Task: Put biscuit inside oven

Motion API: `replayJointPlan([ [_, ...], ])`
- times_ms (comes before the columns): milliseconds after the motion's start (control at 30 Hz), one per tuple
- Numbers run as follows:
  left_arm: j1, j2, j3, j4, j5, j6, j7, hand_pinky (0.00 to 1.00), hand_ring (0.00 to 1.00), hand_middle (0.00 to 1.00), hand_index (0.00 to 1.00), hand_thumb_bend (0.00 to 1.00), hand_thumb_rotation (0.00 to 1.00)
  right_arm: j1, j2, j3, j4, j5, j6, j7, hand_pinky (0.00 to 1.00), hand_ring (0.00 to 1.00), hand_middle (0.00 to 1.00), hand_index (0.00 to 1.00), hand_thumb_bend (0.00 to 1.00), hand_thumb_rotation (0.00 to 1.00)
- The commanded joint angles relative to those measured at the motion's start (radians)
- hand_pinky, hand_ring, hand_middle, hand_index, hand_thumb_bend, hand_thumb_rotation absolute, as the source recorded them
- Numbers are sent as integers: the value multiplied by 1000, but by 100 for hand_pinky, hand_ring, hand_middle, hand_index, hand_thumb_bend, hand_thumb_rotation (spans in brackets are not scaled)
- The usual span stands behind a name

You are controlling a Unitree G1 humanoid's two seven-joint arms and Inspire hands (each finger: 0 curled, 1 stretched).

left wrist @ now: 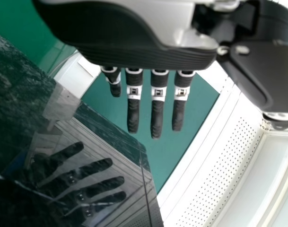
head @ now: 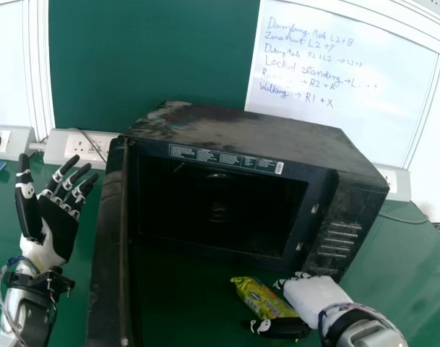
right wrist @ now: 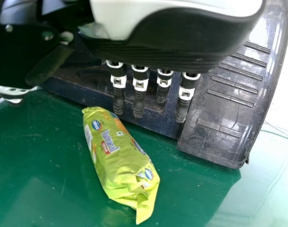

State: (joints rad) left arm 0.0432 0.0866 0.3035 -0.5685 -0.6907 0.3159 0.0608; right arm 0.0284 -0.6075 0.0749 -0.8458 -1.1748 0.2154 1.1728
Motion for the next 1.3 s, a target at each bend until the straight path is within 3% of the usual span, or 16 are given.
replayJointPlan([
  [0, -16, 0, -1, -11, -9, 8, 9, 77, 74, 74, 78, 75, 41, -13, 14, 2, 13, -17, -16, -10, 84, 89, 88, 88, 98, 30],
  [433, -18, 11, 5, -8, -11, 9, -5, 78, 74, 74, 78, 74, 42, -27, 64, 33, 40, -119, -80, 29, 77, 84, 86, 87, 99, 30],
  [967, -23, 12, 6, -13, 1, 9, 6, 78, 73, 72, 75, 78, 42, -1, 108, 51, 51, -207, -163, 10, 83, 86, 86, 87, 100, 31],
  [1167, -24, 9, 4, -24, -12, 20, 17, 77, 73, 72, 76, 76, 41, 32, 156, 61, 70, -245, -168, -33, 82, 89, 88, 87, 95, 29],
  [1267, -25, 12, 2, -30, -9, 24, 21, 77, 73, 72, 75, 76, 41, 32, 167, 60, 86, -255, -171, -40, 85, 89, 88, 87, 86, 30],
])
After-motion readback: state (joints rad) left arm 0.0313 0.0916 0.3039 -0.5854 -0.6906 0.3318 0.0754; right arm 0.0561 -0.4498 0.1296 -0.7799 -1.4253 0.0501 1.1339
